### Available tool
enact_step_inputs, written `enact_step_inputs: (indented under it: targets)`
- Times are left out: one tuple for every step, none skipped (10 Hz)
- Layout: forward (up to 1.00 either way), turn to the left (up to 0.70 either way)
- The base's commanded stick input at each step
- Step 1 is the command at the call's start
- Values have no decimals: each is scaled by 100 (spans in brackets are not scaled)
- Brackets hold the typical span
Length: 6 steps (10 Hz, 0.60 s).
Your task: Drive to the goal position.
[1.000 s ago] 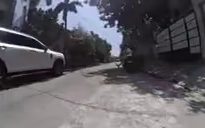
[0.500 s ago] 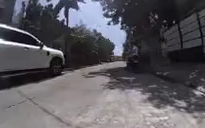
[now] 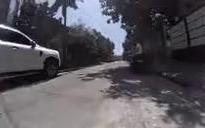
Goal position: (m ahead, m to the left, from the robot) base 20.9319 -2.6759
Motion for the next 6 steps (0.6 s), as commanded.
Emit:
enact_step_inputs:
  targets:
    - [100, -11]
    - [100, 2]
    - [100, 2]
    - [100, 2]
    - [100, 2]
    - [100, 2]
